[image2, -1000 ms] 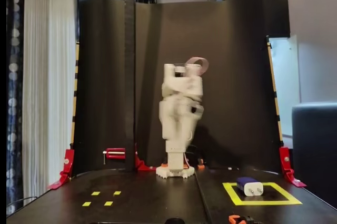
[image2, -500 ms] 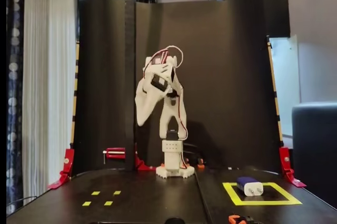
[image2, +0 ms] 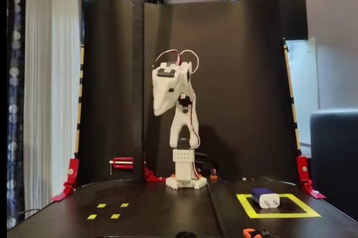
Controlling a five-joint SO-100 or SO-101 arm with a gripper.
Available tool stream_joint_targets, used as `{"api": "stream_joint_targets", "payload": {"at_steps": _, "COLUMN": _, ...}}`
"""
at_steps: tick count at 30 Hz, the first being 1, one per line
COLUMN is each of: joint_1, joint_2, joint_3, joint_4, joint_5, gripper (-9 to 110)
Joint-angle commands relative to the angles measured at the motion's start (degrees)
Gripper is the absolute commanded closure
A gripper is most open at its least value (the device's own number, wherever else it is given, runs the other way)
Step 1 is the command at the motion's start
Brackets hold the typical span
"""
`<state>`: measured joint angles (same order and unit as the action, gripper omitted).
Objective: Grasp a block and put it in the designated area.
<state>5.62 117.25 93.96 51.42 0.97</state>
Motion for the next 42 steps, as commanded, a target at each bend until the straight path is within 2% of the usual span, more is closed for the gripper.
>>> {"api": "stream_joint_targets", "payload": {"at_steps": 1, "joint_1": -1.14, "joint_2": 6.15, "joint_3": 5.89, "joint_4": -3.08, "joint_5": 2.72, "gripper": 101}}
{"api": "stream_joint_targets", "payload": {"at_steps": 9, "joint_1": -5.36, "joint_2": 24.17, "joint_3": 29.62, "joint_4": -12.57, "joint_5": 2.9, "gripper": 101}}
{"api": "stream_joint_targets", "payload": {"at_steps": 25, "joint_1": -8.7, "joint_2": 61.79, "joint_3": 66.36, "joint_4": -13.01, "joint_5": -1.41, "gripper": 102}}
{"api": "stream_joint_targets", "payload": {"at_steps": 33, "joint_1": -7.03, "joint_2": 72.16, "joint_3": 78.66, "joint_4": -14.94, "joint_5": -3.78, "gripper": 102}}
{"api": "stream_joint_targets", "payload": {"at_steps": 39, "joint_1": -5.8, "joint_2": 72.25, "joint_3": 85.43, "joint_4": -19.69, "joint_5": -4.48, "gripper": 102}}
{"api": "stream_joint_targets", "payload": {"at_steps": 42, "joint_1": -5.19, "joint_2": 72.25, "joint_3": 85.96, "joint_4": -18.19, "joint_5": -4.57, "gripper": 102}}
